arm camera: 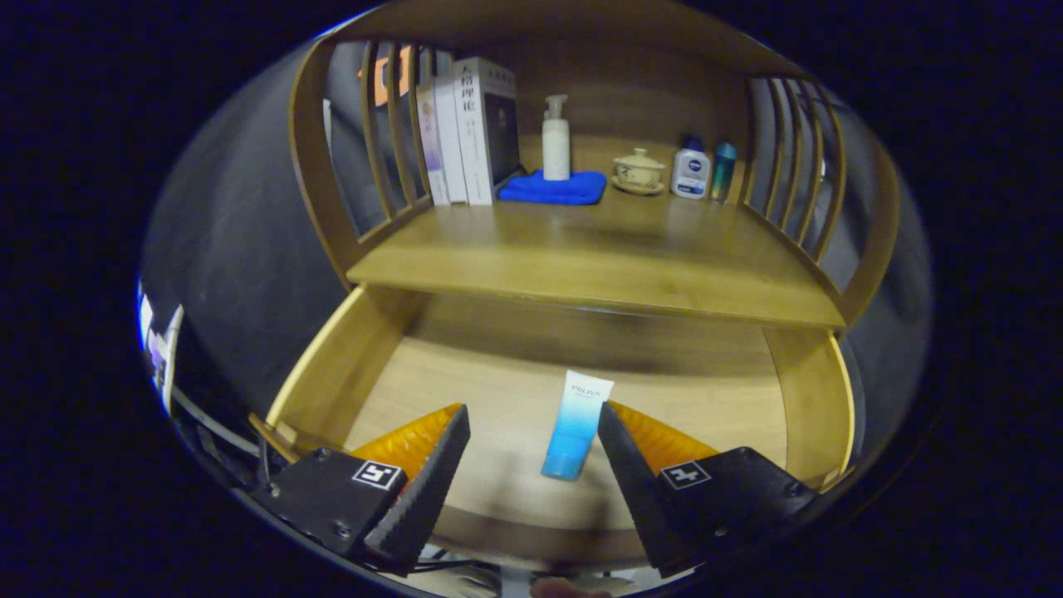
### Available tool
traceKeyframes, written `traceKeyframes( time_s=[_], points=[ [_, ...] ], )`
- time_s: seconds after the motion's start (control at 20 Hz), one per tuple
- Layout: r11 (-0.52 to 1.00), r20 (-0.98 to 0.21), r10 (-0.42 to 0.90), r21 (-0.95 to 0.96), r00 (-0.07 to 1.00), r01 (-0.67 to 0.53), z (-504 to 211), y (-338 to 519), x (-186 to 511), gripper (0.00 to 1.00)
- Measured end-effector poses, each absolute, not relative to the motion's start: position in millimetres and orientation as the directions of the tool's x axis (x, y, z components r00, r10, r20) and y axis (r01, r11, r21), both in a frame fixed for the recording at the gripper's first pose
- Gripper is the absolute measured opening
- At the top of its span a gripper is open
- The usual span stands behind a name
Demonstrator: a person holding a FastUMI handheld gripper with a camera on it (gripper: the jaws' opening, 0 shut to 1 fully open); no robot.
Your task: Pull open the drawer, take out the items inside it, and place them on the countertop above the cabinet.
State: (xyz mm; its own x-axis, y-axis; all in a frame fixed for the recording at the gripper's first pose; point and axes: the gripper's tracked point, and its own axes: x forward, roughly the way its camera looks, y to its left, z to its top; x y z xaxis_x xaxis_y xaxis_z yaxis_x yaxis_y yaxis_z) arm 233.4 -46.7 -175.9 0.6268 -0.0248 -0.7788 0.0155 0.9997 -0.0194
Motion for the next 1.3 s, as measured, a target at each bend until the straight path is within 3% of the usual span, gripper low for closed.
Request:
traceKeyframes(
  time_s=[0.2,0.35,0.85,0.95,1.05,1.3],
  points=[
    [0.992,-0.839,-0.123,-0.106,0.53,0.063,-201.9,-75.6,249.5,1.0],
    [0.996,-0.897,-0.074,-0.043,0.436,0.08,-219.4,-67.7,250.3,0.96],
    [0.986,-0.973,-0.131,-0.107,0.193,0.129,-249.5,-66.8,233.2,0.95],
    [0.985,-0.974,-0.131,-0.106,0.187,0.14,-254.0,-67.3,234.0,0.95],
    [0.985,-0.974,-0.115,-0.085,0.194,0.152,-253.9,-63.2,235.3,0.86],
    [0.979,-0.964,-0.131,-0.089,0.232,0.186,-253.5,-68.6,238.5,0.48]
  ],
)
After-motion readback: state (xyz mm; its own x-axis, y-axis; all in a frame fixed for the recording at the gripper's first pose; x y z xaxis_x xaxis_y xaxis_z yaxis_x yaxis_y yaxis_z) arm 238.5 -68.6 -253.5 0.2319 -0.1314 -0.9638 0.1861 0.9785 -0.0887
